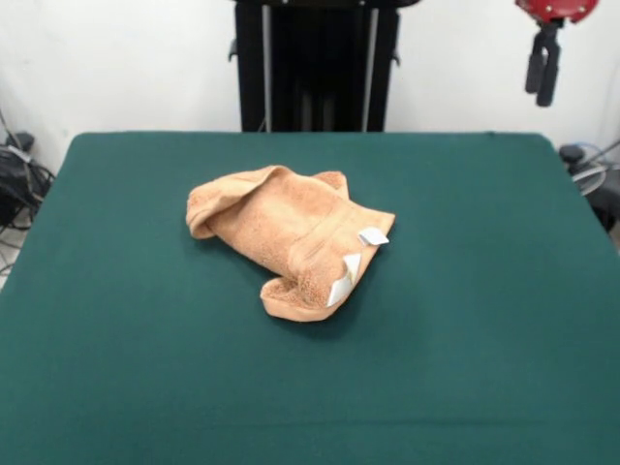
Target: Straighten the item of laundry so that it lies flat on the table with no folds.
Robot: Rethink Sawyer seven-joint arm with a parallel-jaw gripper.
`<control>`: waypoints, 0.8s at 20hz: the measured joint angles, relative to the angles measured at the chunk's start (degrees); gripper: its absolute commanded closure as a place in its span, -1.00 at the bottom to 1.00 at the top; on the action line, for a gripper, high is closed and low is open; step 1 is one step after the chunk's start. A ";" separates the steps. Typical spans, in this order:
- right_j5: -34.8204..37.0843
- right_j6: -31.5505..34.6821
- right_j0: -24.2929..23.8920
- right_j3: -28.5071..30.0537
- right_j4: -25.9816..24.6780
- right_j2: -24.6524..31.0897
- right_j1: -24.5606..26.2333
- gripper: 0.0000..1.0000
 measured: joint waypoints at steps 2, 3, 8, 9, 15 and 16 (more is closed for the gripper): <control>-0.01 0.01 1.15 -0.41 -0.20 -1.43 -0.01 -1.00; 0.00 0.01 1.45 -0.52 -0.22 -1.88 -0.01 -1.00; -0.01 0.10 3.43 -1.27 -0.22 -6.40 -0.37 -1.00; -0.01 0.10 3.54 -1.35 -0.24 -7.28 -0.55 -1.00; -0.91 0.10 2.39 -1.55 -0.22 -11.70 -1.78 -1.00; -1.30 0.10 1.93 -1.64 -0.24 -12.51 -1.86 -1.00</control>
